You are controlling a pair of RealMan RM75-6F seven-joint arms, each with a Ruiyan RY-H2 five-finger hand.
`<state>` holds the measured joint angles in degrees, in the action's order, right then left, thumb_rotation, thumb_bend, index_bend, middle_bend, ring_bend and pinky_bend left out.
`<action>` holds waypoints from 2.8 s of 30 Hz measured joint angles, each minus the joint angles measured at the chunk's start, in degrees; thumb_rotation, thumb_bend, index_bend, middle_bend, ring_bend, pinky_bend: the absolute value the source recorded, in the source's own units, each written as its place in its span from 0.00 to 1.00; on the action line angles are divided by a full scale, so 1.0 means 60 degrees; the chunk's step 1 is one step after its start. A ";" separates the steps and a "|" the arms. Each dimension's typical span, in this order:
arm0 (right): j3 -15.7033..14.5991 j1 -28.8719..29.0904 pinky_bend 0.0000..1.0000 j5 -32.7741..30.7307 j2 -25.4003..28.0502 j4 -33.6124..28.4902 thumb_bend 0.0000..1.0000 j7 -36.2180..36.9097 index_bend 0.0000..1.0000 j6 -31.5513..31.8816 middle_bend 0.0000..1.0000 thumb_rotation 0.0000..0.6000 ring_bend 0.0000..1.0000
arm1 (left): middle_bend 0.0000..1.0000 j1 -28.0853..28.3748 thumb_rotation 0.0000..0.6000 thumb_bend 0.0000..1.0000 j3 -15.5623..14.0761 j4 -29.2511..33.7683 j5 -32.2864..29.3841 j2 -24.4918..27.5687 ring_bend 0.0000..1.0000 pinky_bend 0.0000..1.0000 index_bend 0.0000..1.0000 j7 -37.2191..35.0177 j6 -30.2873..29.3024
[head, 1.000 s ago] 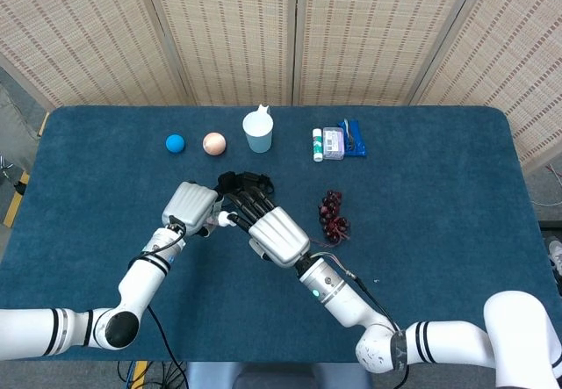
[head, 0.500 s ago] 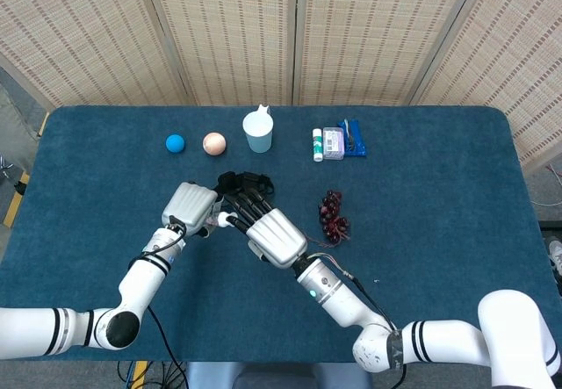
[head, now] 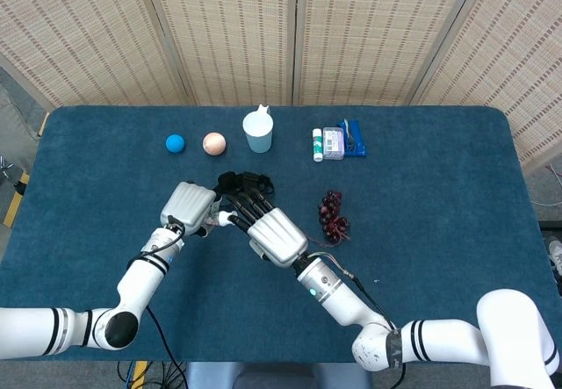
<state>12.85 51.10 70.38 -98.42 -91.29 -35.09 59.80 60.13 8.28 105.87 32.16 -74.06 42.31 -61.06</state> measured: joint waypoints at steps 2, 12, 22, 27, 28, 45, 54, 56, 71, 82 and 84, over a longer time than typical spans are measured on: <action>-0.0013 0.0004 0.00 -0.0032 0.0011 0.0000 0.39 -0.0012 0.23 -0.0021 0.00 1.00 0.00 | 0.73 0.0003 1.00 0.37 -0.0012 0.0009 -0.0003 0.0019 0.54 0.33 0.58 -0.0007 0.0006; -0.0035 0.0036 0.00 -0.0255 0.0086 0.0008 0.39 -0.0001 0.23 -0.0156 0.00 1.00 0.00 | 0.73 0.0025 1.00 0.38 -0.0045 0.0066 0.0001 0.0090 0.54 0.33 0.58 -0.0037 0.0001; -0.0067 0.0106 0.00 -0.0419 0.0143 0.0040 0.39 0.0006 0.23 -0.0273 0.00 1.00 0.00 | 0.74 0.0050 1.00 0.40 -0.0104 0.0120 0.0131 0.0076 0.54 0.33 0.58 0.0026 -0.0101; -0.0088 0.0135 0.00 -0.0463 0.0150 0.0077 0.39 0.0035 0.23 -0.0322 0.00 1.00 0.00 | 0.74 0.0057 1.00 0.40 -0.0133 0.0134 0.0177 0.0072 0.54 0.33 0.58 0.0046 -0.0106; -0.0088 0.0138 0.00 -0.0480 0.0153 0.0075 0.39 0.0037 0.23 -0.0328 0.00 1.00 0.00 | 0.74 0.0056 1.00 0.40 -0.0138 0.0139 0.0185 0.0072 0.54 0.33 0.58 0.0042 -0.0110; -0.0124 0.0176 0.00 -0.0785 0.0281 0.0011 0.34 -0.0047 0.23 -0.0368 0.00 1.00 0.00 | 0.75 0.0023 1.00 0.41 -0.0156 0.0191 0.0267 0.0231 0.54 0.33 0.58 -0.0120 0.0009; -0.0157 0.0184 0.00 -0.0928 0.0303 -0.0006 0.34 -0.0018 0.23 -0.0388 0.00 1.00 0.00 | 0.75 -0.0009 1.00 0.41 -0.0176 0.0202 0.0354 0.0320 0.54 0.33 0.59 -0.0224 0.0066; -0.0166 0.0186 0.00 -0.0946 0.0308 -0.0007 0.34 -0.0029 0.23 -0.0383 0.00 1.00 0.00 | 0.75 -0.0019 1.00 0.41 -0.0177 0.0204 0.0360 0.0336 0.54 0.33 0.59 -0.0252 0.0075; -0.0218 0.0183 0.00 -0.1095 0.0383 -0.0014 0.35 0.0082 0.23 -0.0438 0.00 1.00 0.00 | 0.75 -0.0067 1.00 0.42 -0.0191 0.0247 0.0469 0.0433 0.54 0.33 0.59 -0.0412 0.0135; -0.0224 0.0243 0.00 -0.1234 0.0530 -0.0040 0.31 0.0345 0.23 -0.0690 0.00 0.98 0.00 | 0.75 -0.0164 1.00 0.44 -0.0216 0.0383 0.0727 0.0562 0.54 0.34 0.59 -0.0575 0.0151; -0.0233 0.0264 0.00 -0.1234 0.0562 -0.0036 0.30 0.0411 0.23 -0.0761 0.00 0.95 0.00 | 0.75 -0.0183 1.00 0.44 -0.0229 0.0404 0.0779 0.0584 0.54 0.34 0.59 -0.0600 0.0160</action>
<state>11.45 52.68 62.98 -95.05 -91.50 -32.62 55.24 59.04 6.91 108.30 36.84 -70.55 38.71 -60.10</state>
